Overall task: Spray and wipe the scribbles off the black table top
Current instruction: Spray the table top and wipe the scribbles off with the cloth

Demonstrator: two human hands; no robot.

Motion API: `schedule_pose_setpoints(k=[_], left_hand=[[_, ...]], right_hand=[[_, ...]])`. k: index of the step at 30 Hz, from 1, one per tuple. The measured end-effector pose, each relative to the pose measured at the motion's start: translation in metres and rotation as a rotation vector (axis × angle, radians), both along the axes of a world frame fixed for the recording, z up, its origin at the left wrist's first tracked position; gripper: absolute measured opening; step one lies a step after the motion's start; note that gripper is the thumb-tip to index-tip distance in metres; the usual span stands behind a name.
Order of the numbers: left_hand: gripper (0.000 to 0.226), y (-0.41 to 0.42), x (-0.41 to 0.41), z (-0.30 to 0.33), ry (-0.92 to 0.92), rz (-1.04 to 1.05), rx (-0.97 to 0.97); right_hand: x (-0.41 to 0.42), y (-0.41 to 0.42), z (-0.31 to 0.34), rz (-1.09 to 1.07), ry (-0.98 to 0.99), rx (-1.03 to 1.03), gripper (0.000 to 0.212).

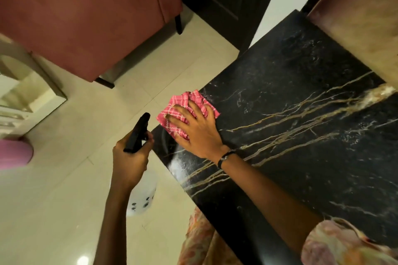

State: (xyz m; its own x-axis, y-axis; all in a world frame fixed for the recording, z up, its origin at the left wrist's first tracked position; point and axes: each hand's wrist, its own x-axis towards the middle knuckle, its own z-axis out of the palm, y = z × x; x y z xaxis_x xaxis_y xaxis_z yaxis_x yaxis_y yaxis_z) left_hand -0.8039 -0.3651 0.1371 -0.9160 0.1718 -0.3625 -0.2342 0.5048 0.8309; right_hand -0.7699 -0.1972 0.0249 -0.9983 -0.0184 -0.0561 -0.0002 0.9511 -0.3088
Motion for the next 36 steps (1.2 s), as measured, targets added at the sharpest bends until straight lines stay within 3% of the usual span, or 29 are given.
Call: schedule_pose_setpoints(k=[9, 20, 24, 30, 34, 36], left_hand=[[0.061, -0.057, 0.041, -0.012, -0.034, 0.146, 0.041], [0.056, -0.065, 0.079, -0.003, 0.004, 0.097, 0.062], [0.05, -0.065, 0.1, -0.003, 0.017, 0.016, 0.065], [0.006, -0.057, 0.149, -0.01, -0.043, -0.125, 0.049], [0.014, -0.049, 0.183, -0.007, -0.087, -0.219, 0.055], [0.015, -0.045, 0.197, -0.003, -0.106, -0.263, 0.06]], right_hand=[[0.03, -0.055, -0.005, 0.145, 0.025, 0.073, 0.056], [0.0, -0.093, 0.009, -0.022, -0.073, 0.088, 0.06], [0.073, -0.083, 0.002, -0.047, -0.01, 0.084, 0.061], [0.212, -0.069, 0.002, -0.22, -0.04, 0.063, 0.056], [0.329, -0.068, 0.004, -0.451, -0.122, 0.167, 0.064], [0.392, -0.069, 0.005, -0.575, -0.185, 0.153, 0.058]])
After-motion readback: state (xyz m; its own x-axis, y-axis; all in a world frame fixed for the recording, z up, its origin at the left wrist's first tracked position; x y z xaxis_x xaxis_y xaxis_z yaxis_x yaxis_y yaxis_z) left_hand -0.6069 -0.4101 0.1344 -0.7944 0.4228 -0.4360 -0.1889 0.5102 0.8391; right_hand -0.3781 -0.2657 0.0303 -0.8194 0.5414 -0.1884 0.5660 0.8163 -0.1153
